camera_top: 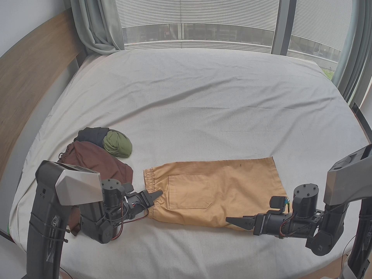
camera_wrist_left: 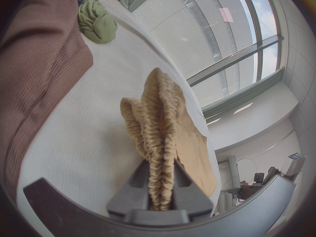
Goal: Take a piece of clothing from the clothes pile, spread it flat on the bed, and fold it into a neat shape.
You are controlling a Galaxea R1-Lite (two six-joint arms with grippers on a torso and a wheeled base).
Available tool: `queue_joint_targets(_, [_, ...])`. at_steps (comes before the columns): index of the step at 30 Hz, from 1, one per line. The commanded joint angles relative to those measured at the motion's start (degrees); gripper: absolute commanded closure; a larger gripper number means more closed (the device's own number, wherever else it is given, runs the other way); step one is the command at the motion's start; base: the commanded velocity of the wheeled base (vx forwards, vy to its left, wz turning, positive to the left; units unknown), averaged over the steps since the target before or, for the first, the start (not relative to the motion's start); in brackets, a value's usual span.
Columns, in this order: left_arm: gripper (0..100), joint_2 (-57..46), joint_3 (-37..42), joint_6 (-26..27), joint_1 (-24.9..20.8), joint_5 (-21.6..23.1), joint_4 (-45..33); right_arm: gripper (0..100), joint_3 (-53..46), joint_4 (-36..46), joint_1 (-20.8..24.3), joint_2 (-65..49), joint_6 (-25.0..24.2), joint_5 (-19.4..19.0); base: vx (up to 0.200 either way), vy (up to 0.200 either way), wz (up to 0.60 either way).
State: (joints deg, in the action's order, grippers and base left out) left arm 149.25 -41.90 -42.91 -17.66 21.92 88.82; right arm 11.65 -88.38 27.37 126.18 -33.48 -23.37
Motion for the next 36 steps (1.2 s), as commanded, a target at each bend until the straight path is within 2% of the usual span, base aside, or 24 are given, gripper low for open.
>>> queue_joint_targets(1, [100,-2.74,2.79,-1.83,0.0,0.76,0.12,0,0.04,-0.04,0.05,0.47,-0.01,-0.01,0.0,0.0,0.0])
queue_joint_targets(7, [100,-8.8,11.23,-1.83,0.79,3.57,0.12,0,0.39,-0.04,-0.03,0.73,-0.01,0.08,0.0,0.0,0.0])
queue_joint_targets(14, [100,-13.28,15.88,-1.65,2.9,5.77,0.12,0,0.47,-0.04,-0.39,1.26,-0.01,0.08,0.0,0.0,0.0])
queue_joint_targets(20, [100,-14.34,17.11,-1.39,4.39,5.77,0.04,0,0.83,-0.04,-0.65,3.01,-0.01,0.08,0.0,0.0,0.0])
queue_joint_targets(36, [100,-15.39,19.49,3.18,12.13,6.56,-0.23,0,1.18,-0.04,-0.91,3.28,-0.01,0.25,0.0,0.0,0.0])
